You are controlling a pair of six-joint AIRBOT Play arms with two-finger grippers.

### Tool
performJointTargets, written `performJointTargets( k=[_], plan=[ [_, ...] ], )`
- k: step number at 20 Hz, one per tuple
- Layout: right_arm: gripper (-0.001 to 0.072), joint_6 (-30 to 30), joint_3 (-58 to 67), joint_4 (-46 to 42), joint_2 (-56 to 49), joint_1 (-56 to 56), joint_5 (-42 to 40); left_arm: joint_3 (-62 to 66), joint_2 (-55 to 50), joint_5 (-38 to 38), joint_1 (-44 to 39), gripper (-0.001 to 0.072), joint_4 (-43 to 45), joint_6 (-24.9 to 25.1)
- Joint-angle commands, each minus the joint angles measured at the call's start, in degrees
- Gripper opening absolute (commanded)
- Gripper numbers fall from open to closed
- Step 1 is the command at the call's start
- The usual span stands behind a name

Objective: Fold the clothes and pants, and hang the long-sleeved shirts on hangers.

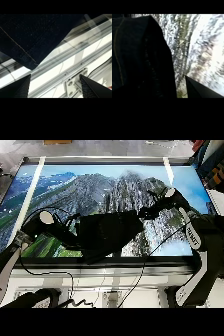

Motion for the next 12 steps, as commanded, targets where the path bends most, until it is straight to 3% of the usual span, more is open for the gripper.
performJointTargets(
  k=[1, 5, 8, 11, 12],
  plan=[
    [0.0584, 0.5, 0.0, 5.0, -3.4, 0.0, 2.7, 0.0, 0.0, 0.0, 0.0, 0.0695, 0.0, 0.0],
    [0.0577, -2.5, 0.0, 16.5, -7.5, 0.7, 9.9, 0.0, 0.0, 0.0, 0.0, 0.0695, 0.0, 0.0],
    [0.0564, -7.1, 0.0, 18.0, -7.8, 3.7, 10.5, 0.0, 0.0, 0.1, 0.0, 0.0695, 0.0, 0.0],
    [0.0132, -10.5, 0.4, 18.3, -7.4, 6.6, 6.1, 0.0, 0.0, 0.9, 0.0, 0.0694, 0.1, 0.0],
    [0.0057, -11.6, 1.1, 18.3, -7.1, 7.2, 5.8, 0.0, 0.0, 2.0, 0.0, 0.0693, 0.1, 0.0]
  ],
)
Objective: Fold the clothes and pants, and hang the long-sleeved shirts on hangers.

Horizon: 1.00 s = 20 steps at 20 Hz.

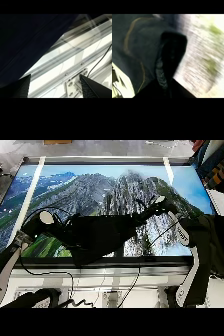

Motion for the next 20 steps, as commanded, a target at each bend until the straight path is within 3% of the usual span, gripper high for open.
performJointTargets(
  k=[1, 6, 9, 13, 20],
  plan=[
    [0.0032, -4.4, 1.9, 2.3, 0.8, 2.3, -1.3, 0.0, 0.0, 3.5, 0.0, 0.0692, 0.0, 0.3],
    [0.003, -3.2, 10.9, -0.8, 8.0, -0.3, -5.1, 0.1, 0.0, 15.2, 0.0, 0.0692, 0.0, 3.3],
    [0.0031, 4.0, 13.8, -8.0, 15.6, -4.9, -10.3, 1.2, 0.4, 13.6, 0.0, 0.0692, 0.0, 3.4],
    [0.0031, 14.8, 14.4, -19.0, 27.9, -15.0, -11.2, 2.0, 1.9, 13.2, 0.0, 0.0692, 0.0, 3.4],
    [0.003, 37.6, 14.4, -35.8, 45.5, -38.4, -3.6, 2.0, 2.1, 13.2, 0.0, 0.0692, 0.0, 3.4]
  ],
)
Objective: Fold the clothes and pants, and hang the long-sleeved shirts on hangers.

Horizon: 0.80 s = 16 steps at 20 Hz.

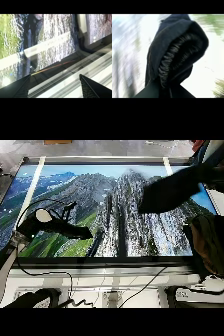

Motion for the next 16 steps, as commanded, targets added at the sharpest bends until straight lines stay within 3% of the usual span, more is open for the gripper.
performJointTargets(
  k=[1, 7, 12, 13, 14, 15, 16],
  plan=[
    [0.003, 14.1, 0.1, -9.4, 8.2, -11.8, 5.9, 0.1, 0.1, 0.1, 0.0, 0.0692, 0.0, 0.0],
    [0.003, 25.6, 0.1, -22.3, 17.8, -23.8, 12.2, 0.1, 0.1, 0.1, 0.0, 0.0692, 0.0, 0.0],
    [0.0032, 25.8, 0.1, -30.9, 20.7, -29.2, 15.6, 0.1, 0.1, 0.1, 0.0, 0.0692, 0.0, 0.0],
    [0.0068, 25.8, 0.1, -30.9, 20.5, -29.9, 15.4, 0.1, 0.1, 0.1, 0.0, 0.0693, 0.0, 0.0],
    [0.0239, 25.9, 0.1, -30.8, 20.4, -30.5, 15.5, 0.1, 0.1, 0.1, 0.0, 0.0692, 0.0, 0.0],
    [0.0524, 25.9, 0.1, -30.9, 20.3, -30.5, 15.3, 0.1, 0.1, 0.1, 0.0, 0.0692, 0.0, 0.0],
    [0.0698, 25.8, 0.1, -30.8, 20.2, -30.5, 14.8, 0.1, 0.1, 0.1, 0.0, 0.0693, 0.0, 0.0]
  ],
)
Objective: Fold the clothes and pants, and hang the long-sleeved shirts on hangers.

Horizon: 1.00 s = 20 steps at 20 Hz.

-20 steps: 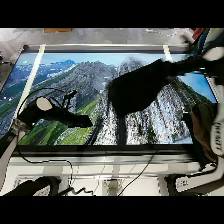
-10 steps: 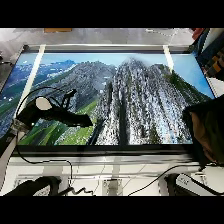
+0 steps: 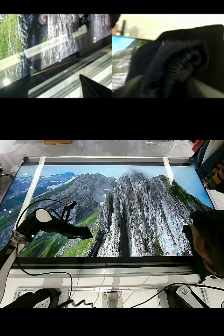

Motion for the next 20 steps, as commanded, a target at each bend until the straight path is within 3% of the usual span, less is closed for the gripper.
performJointTargets(
  k=[1, 4, 5, 6, 8, 9, 13, 18, 20],
  plan=[
    [0.0672, 0.7, 0.0, -1.5, 0.1, -1.4, 0.1, 0.0, 0.0, 0.0, 0.0, 0.0692, 0.0, 0.0],
    [0.0667, 0.4, -0.2, -0.1, -0.8, -1.4, -1.0, 0.0, 0.0, 0.0, 0.0, 0.0693, 0.0, 0.0],
    [0.0583, 0.0, -0.2, 1.0, -1.4, -1.2, -1.2, 0.0, 0.0, 0.0, 0.0, 0.0693, 0.0, -0.2],
    [0.0384, 0.0, -0.3, 2.5, -1.9, -1.2, -1.2, 0.0, 0.0, 0.0, 0.0, 0.0693, 0.0, -0.2],
    [0.0086, -1.7, -0.3, 7.8, -3.0, -1.2, -1.3, 0.0, 0.0, 0.0, 0.0, 0.0693, 0.0, -0.2],
    [0.0032, -4.9, -0.3, 11.1, -3.5, -0.8, -1.4, 0.0, 0.0, 0.0, 0.0, 0.0693, 0.0, -0.2],
    [0.0031, -19.6, -0.3, 15.4, -4.0, 7.3, -2.4, 0.0, 0.0, 0.0, 0.0, 0.0693, 0.0, -0.2],
    [0.0031, -21.6, -0.3, 16.3, -4.0, 30.8, -5.0, 0.0, 0.0, 0.0, 0.0, 0.0692, 0.0, -0.2],
    [0.0031, -26.2, -0.3, 15.6, -4.2, 42.5, -5.7, 0.0, 0.0, 0.0, 0.0, 0.0692, 0.0, -0.2]
  ],
)
